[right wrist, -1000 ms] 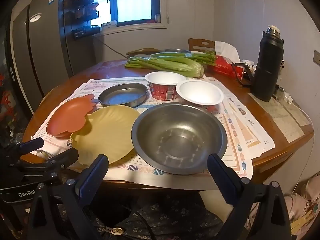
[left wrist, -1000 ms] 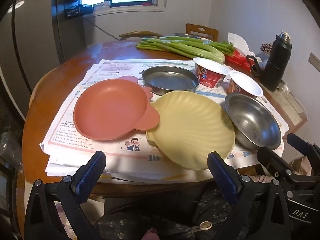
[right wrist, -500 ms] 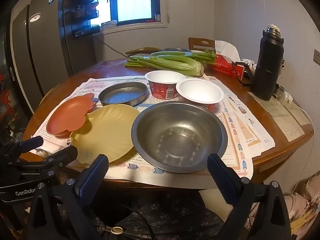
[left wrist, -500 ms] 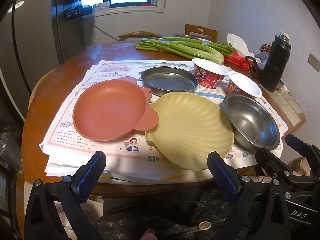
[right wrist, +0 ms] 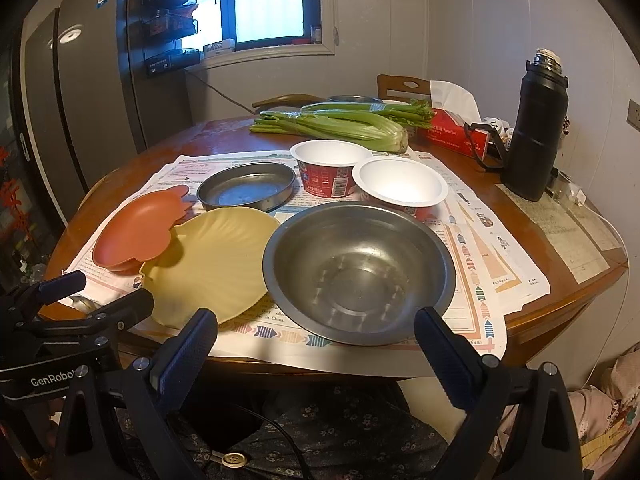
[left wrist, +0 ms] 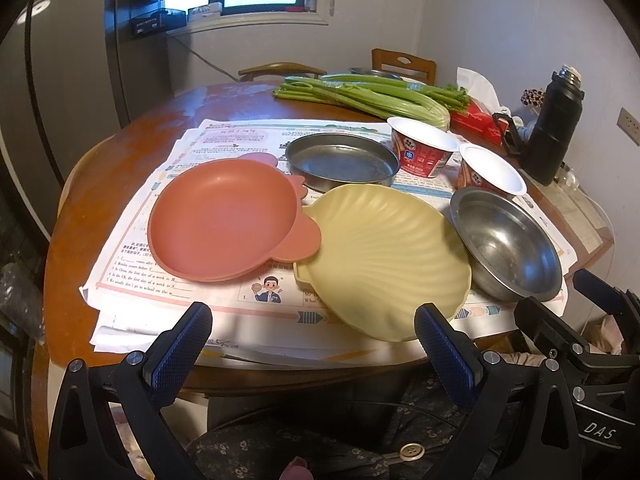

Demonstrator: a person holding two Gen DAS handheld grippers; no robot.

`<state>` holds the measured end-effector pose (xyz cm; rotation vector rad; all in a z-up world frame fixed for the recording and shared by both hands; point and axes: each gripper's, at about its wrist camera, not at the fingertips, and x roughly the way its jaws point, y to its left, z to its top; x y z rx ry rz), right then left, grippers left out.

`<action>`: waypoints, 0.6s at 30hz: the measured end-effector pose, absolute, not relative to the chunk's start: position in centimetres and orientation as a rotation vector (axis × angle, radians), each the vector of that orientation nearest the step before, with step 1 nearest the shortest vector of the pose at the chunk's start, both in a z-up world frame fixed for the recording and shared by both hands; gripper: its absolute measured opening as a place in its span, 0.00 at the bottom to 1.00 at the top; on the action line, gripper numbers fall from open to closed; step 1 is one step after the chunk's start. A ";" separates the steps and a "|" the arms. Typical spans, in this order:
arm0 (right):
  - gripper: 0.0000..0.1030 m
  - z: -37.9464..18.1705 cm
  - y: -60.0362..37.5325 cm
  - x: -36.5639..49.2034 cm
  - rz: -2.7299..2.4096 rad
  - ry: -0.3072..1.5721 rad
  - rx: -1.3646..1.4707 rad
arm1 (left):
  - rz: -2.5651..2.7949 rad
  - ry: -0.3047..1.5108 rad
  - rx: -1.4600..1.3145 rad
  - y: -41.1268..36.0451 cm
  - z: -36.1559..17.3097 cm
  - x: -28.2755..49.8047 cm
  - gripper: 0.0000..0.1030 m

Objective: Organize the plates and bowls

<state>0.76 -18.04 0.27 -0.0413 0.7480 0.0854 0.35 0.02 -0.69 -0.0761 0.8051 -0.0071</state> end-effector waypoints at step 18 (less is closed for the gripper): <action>0.96 0.3 -18.2 0.8 0.092 0.758 -0.043 | -0.010 0.807 -0.076 0.2 -0.7 0.4 0.98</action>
